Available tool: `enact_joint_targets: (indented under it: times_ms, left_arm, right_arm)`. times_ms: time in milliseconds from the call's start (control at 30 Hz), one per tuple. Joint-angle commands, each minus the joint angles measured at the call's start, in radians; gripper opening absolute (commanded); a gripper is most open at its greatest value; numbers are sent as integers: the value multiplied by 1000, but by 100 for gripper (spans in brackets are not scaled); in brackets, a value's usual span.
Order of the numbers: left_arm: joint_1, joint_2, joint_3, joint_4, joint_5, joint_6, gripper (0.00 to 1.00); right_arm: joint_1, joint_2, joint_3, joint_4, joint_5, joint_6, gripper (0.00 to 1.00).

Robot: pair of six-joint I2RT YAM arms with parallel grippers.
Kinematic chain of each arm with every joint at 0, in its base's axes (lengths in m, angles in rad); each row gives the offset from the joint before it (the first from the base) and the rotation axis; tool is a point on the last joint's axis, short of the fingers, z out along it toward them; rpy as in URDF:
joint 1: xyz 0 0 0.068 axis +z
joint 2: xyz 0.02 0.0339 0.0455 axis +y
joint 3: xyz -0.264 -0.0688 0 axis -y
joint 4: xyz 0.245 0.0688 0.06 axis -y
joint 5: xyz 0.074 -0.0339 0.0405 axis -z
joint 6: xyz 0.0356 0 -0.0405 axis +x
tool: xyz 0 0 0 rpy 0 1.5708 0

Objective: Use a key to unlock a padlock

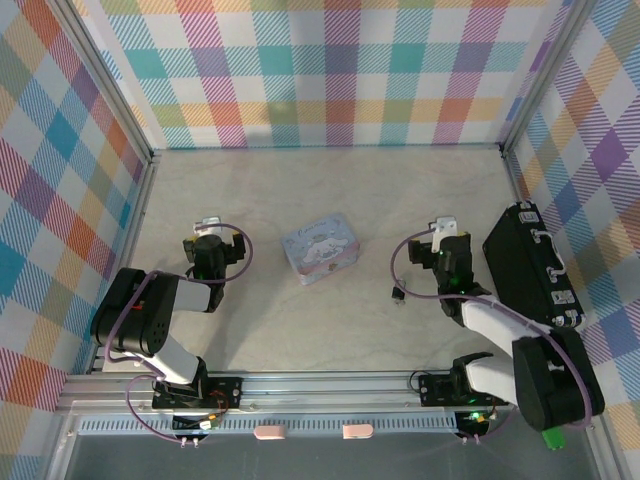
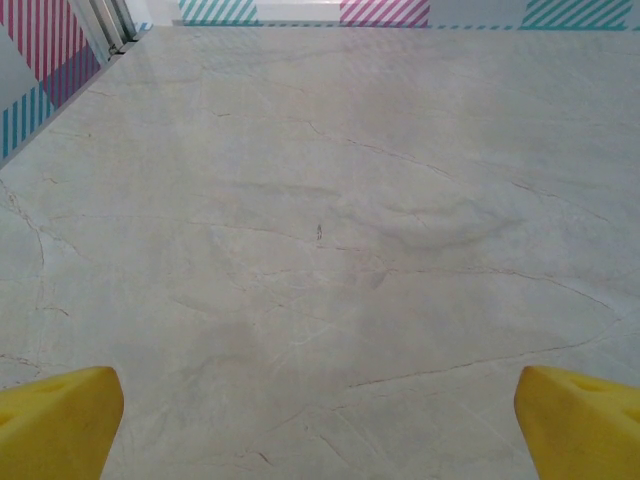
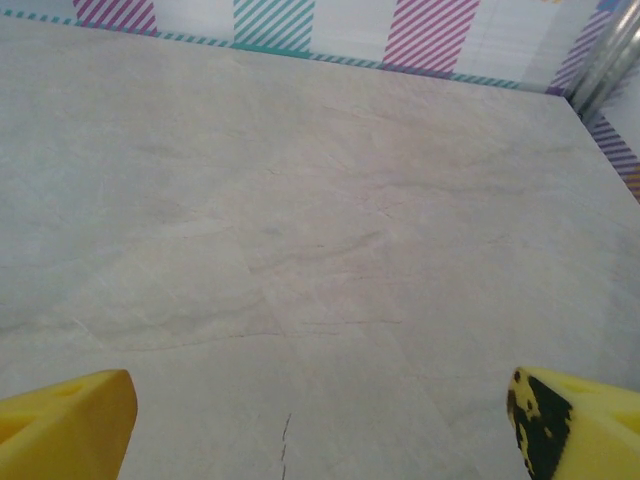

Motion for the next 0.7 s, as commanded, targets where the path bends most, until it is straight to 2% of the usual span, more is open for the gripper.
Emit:
enact_joint_targets:
  times_ms: [0, 200, 267, 300, 367, 400, 467, 500, 667]
  left_arm:
    - [12, 1, -7, 43, 15, -20, 100]
    - [11, 2, -7, 45, 15, -19, 100]
    - [12, 2, -7, 43, 15, -18, 100]
    - [12, 2, -7, 45, 16, -19, 100]
    - [11, 2, -7, 44, 15, -19, 100]
    - [12, 2, -6, 43, 16, -18, 100]
    - [13, 2, -6, 43, 16, -18, 100]
    - [13, 2, -6, 43, 16, -19, 100]
    - [13, 2, -6, 43, 16, -18, 100]
  right_arm:
    - [-25, 86, -26, 217, -78, -50, 95]
    - [-101, 197, -25, 334, -255, -32, 95]
    - [-127, 263, -23, 401, -231, 16, 96]
    - [-164, 276, -22, 396, -290, 46, 96]
    - [-182, 354, -9, 462, -307, 59, 97]
    - [-184, 323, 25, 346, -321, 58, 97]
    - [-202, 343, 38, 355, -334, 77, 100]
    - [-208, 330, 55, 297, -345, 79, 99]
    - [-219, 334, 60, 296, -358, 85, 99]
